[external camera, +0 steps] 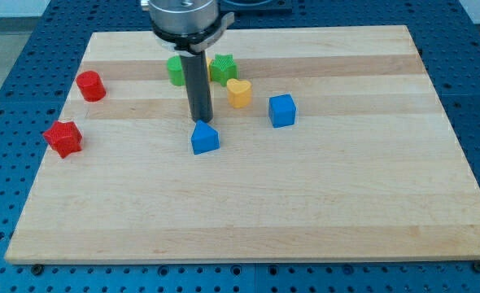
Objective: Move the yellow heart to the right side of the green star
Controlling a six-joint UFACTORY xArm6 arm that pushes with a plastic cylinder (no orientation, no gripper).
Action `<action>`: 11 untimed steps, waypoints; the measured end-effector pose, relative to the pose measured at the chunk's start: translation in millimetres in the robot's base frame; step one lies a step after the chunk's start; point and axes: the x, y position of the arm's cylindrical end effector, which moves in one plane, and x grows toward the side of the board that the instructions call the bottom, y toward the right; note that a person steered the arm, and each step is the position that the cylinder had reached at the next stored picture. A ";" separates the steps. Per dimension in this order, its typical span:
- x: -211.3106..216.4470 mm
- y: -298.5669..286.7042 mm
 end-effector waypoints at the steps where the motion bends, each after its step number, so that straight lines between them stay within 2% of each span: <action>1: -21.6 12.4; 2: -37.8 38.7; 4: -21.6 33.1; 5: -28.1 52.6; 6: -55.0 71.9; 7: -63.9 75.1; 9: -26.4 86.8; 10: -39.8 114.5; 11: -56.5 114.1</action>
